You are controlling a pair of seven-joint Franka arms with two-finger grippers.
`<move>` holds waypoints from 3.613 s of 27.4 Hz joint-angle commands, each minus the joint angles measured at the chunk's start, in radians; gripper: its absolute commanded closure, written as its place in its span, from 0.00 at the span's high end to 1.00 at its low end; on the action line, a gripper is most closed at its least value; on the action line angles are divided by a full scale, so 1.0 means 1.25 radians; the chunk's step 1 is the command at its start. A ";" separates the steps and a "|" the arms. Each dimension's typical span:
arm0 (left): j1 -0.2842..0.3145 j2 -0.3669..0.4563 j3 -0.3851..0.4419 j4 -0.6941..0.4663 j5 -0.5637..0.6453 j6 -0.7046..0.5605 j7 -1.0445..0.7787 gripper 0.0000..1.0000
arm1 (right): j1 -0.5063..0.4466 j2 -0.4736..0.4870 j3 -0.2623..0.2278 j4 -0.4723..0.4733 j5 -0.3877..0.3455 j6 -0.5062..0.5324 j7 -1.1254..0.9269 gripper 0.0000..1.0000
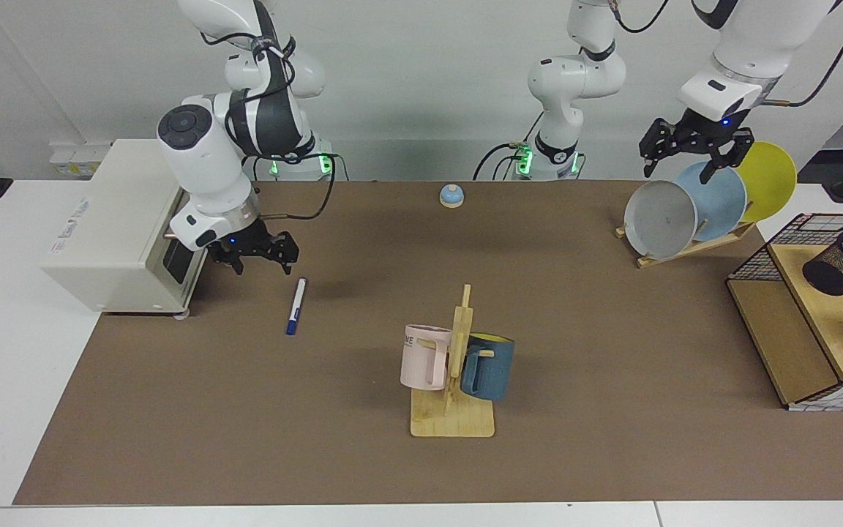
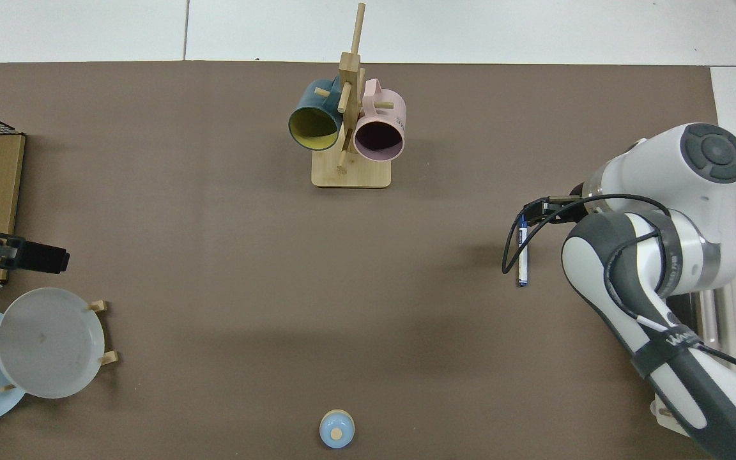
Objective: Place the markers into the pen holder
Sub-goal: 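Reach the right gripper down toward the blue-capped white marker, then close the right gripper around the white marker, then lift the marker with the right gripper while the left gripper approaches, then grasp the marker's capped end with the left gripper beside the right gripper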
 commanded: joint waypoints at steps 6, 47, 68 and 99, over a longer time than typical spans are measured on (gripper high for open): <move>0.008 -0.018 0.001 -0.029 -0.012 -0.003 0.000 1.00 | 0.017 0.065 -0.001 -0.050 -0.024 0.125 0.088 0.99; 0.000 -0.007 -0.006 -0.026 -0.013 0.030 0.016 1.00 | 0.065 0.112 0.001 0.038 -0.060 0.063 0.194 0.00; -0.014 -0.010 -0.004 -0.032 -0.062 0.061 0.656 1.00 | 0.188 0.008 0.032 0.258 0.129 -0.246 0.583 0.00; -0.110 -0.116 -0.036 -0.195 -0.327 0.126 0.642 1.00 | 0.338 -0.019 0.038 0.260 0.342 -0.165 1.200 0.00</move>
